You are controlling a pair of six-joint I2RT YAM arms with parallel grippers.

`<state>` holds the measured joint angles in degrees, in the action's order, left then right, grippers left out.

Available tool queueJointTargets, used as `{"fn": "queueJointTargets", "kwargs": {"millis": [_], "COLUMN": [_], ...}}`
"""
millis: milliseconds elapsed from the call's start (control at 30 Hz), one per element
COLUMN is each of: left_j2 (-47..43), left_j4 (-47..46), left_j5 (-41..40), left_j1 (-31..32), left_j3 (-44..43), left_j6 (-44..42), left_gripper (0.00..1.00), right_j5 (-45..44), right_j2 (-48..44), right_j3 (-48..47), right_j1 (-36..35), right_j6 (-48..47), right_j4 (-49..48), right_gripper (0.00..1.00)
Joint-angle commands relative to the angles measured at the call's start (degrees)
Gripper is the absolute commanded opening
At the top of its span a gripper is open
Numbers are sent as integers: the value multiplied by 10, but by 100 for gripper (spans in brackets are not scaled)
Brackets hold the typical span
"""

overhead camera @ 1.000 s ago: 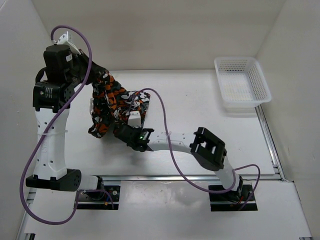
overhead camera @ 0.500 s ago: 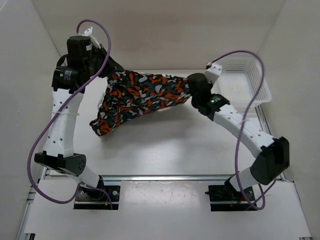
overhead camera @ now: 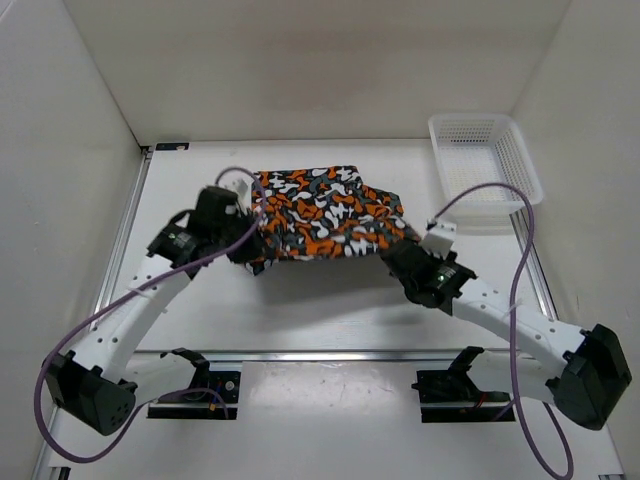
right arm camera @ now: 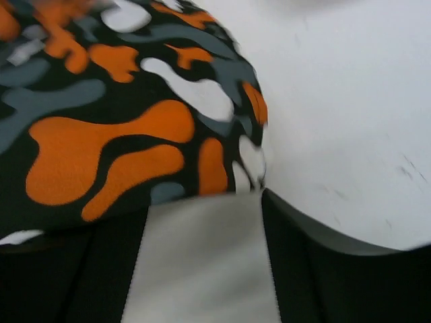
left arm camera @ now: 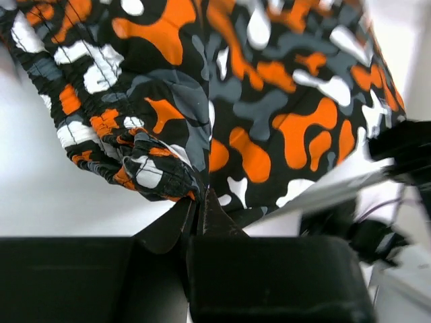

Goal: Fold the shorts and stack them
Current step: Flatten the shorts out

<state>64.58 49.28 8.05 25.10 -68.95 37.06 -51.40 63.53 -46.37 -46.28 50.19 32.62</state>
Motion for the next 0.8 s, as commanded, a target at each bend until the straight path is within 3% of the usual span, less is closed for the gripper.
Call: {"fn": "queueJointTargets", "kwargs": {"millis": [0,200,467,767], "left_j2": [-29,-35,-35,-52], "left_j4": [-31,-37,-37,-37], "left_j5": [-20,-60,-79,-84], "left_j1": [38,56,61,61], "left_j3": [86,135,140,151], "left_j6": [56,69,75,80], "left_gripper": [11,11,11,11], "right_j5": [59,234,394,395], "right_j2": [-72,-176,-188,-249], "right_j3": [44,114,177,298], "right_j1": [-7,-7,34,50], "right_j6": [168,252,399,501], "right_j4": [127,121,63,-14], "right_gripper": [77,80,81,73]}}
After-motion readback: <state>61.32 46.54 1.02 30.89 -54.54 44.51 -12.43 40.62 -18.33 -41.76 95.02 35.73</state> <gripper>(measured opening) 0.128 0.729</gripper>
